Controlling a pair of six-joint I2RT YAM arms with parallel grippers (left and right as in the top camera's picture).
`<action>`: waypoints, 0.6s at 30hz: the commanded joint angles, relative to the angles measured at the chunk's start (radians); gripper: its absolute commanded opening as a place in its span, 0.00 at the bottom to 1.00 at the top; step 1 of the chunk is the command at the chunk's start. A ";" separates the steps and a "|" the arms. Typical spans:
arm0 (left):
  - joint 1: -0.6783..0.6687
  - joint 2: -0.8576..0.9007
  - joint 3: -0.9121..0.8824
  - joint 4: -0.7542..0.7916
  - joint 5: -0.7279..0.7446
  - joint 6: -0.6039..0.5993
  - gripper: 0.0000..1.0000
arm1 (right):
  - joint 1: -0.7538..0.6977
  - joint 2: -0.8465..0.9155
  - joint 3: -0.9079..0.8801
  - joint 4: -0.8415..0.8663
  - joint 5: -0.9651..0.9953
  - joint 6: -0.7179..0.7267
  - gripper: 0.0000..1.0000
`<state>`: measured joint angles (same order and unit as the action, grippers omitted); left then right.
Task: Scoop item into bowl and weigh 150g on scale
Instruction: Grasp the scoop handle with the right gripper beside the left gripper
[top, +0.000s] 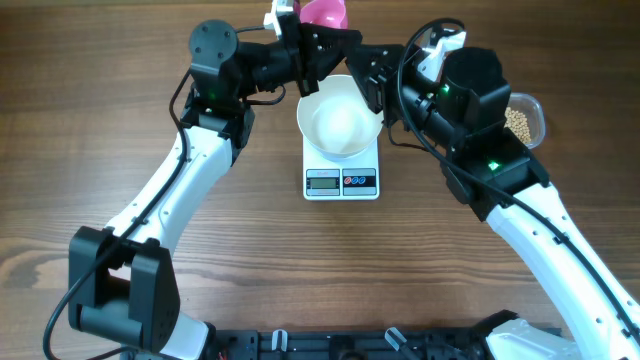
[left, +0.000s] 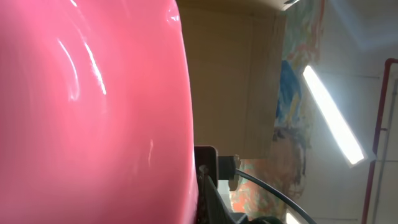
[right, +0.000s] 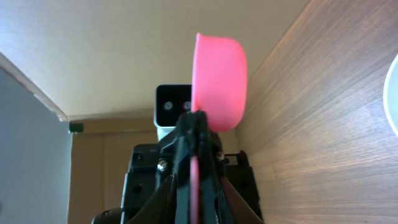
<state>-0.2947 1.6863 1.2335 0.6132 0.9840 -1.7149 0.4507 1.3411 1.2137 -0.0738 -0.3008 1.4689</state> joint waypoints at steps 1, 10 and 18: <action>-0.005 -0.016 0.006 0.005 -0.005 0.001 0.04 | 0.000 0.010 0.012 -0.001 0.035 -0.051 0.23; -0.005 -0.016 0.006 0.005 0.009 0.002 0.04 | -0.002 0.010 0.012 0.003 0.039 -0.117 0.27; -0.005 -0.016 0.006 0.005 0.014 0.002 0.04 | -0.016 0.010 0.012 0.003 0.006 -0.115 0.25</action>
<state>-0.2947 1.6867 1.2335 0.6132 0.9855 -1.7149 0.4431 1.3411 1.2137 -0.0765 -0.2832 1.3739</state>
